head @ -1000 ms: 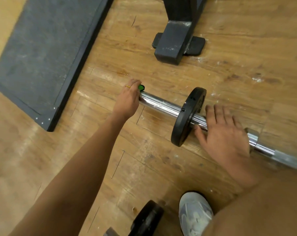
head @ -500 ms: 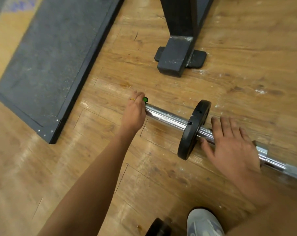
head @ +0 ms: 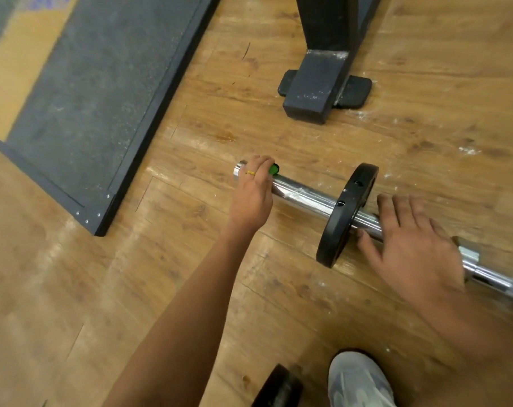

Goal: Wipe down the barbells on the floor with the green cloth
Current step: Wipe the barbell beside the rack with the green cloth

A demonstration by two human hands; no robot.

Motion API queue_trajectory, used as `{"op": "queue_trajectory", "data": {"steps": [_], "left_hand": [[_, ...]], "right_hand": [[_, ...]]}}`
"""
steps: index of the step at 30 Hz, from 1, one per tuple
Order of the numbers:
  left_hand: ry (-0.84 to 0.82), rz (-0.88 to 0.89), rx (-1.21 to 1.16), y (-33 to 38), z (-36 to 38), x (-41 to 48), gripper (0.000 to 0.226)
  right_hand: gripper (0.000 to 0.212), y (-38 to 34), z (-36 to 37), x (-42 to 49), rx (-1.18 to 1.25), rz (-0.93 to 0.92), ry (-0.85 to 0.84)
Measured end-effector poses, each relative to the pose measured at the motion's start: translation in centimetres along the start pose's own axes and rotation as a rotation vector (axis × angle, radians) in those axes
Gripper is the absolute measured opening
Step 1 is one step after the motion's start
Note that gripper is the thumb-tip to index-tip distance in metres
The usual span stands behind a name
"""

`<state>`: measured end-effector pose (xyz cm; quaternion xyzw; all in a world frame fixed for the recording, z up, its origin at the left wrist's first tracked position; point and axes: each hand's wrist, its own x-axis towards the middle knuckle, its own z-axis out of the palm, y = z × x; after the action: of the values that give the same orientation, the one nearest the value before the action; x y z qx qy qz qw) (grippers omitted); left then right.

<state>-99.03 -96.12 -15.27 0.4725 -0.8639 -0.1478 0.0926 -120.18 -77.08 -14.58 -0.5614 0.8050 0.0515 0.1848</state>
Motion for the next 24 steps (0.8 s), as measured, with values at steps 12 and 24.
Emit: {"op": "queue_trajectory", "data": {"steps": [12,24], "left_hand": [[-0.018,-0.011,0.016,-0.3,-0.3,1.9,0.039],[0.097,-0.155,-0.013,0.7,0.5,4.4,0.037]], "right_hand": [[0.078,0.8,-0.4,1.5,0.0,-0.012,0.027],[0.073,2.2,-0.9,2.8,-0.037,-0.097,0.092]]}}
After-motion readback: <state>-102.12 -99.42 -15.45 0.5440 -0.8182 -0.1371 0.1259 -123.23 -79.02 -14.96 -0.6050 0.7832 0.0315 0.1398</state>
